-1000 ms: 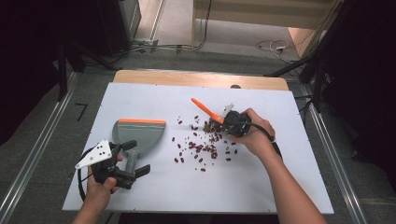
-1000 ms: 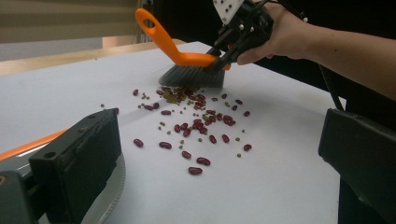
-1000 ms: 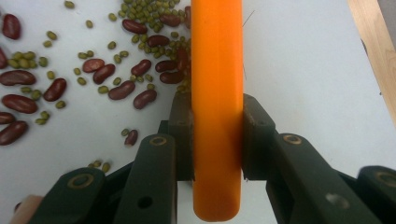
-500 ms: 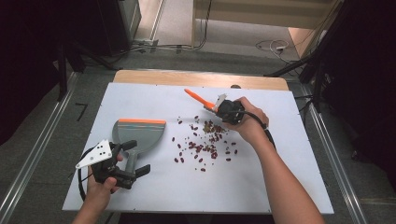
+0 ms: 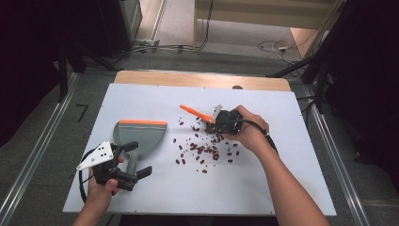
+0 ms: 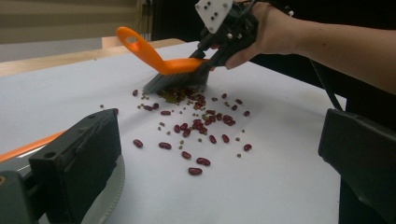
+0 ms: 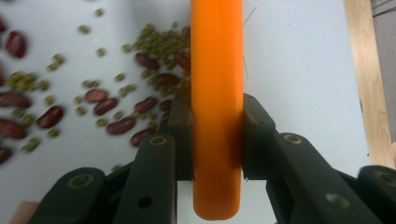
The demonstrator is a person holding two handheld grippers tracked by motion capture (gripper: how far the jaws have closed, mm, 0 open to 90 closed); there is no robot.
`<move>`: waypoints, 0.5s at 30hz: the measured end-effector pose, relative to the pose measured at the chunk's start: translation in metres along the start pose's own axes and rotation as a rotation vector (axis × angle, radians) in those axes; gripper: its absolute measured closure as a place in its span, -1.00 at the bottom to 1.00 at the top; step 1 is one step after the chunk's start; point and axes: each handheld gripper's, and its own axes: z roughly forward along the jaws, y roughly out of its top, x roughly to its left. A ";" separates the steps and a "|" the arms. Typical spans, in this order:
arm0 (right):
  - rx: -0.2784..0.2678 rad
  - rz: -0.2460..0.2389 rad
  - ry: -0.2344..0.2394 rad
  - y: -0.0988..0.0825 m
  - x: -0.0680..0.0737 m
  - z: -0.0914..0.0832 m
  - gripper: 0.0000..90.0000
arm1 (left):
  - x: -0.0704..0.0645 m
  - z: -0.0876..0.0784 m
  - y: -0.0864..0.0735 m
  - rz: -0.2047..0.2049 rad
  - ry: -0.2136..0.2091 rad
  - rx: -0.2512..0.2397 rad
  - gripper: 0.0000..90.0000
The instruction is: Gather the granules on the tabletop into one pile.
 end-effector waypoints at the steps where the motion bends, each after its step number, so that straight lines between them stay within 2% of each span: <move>1: -0.005 0.000 0.006 -0.001 0.001 -0.002 0.53 | 0.001 0.000 0.000 -0.001 0.001 -0.002 -1.00; 3: -0.022 0.010 0.014 -0.003 0.000 -0.007 0.53 | 0.001 0.000 0.000 -0.004 0.003 -0.003 -1.00; 6: -0.058 0.033 -0.007 -0.003 -0.008 -0.011 0.53 | 0.001 0.000 0.000 -0.006 0.003 -0.004 -1.00; 8: -0.091 0.032 -0.018 0.001 -0.014 -0.011 0.53 | 0.001 0.000 0.000 -0.005 0.002 -0.003 -1.00; 11: -0.098 -0.029 -0.047 0.015 -0.016 -0.006 0.53 | 0.002 0.000 0.000 -0.006 0.002 -0.002 -1.00; 15: -0.126 -0.079 -0.056 0.038 -0.016 0.004 0.52 | 0.003 -0.001 0.000 -0.015 0.001 -0.009 -1.00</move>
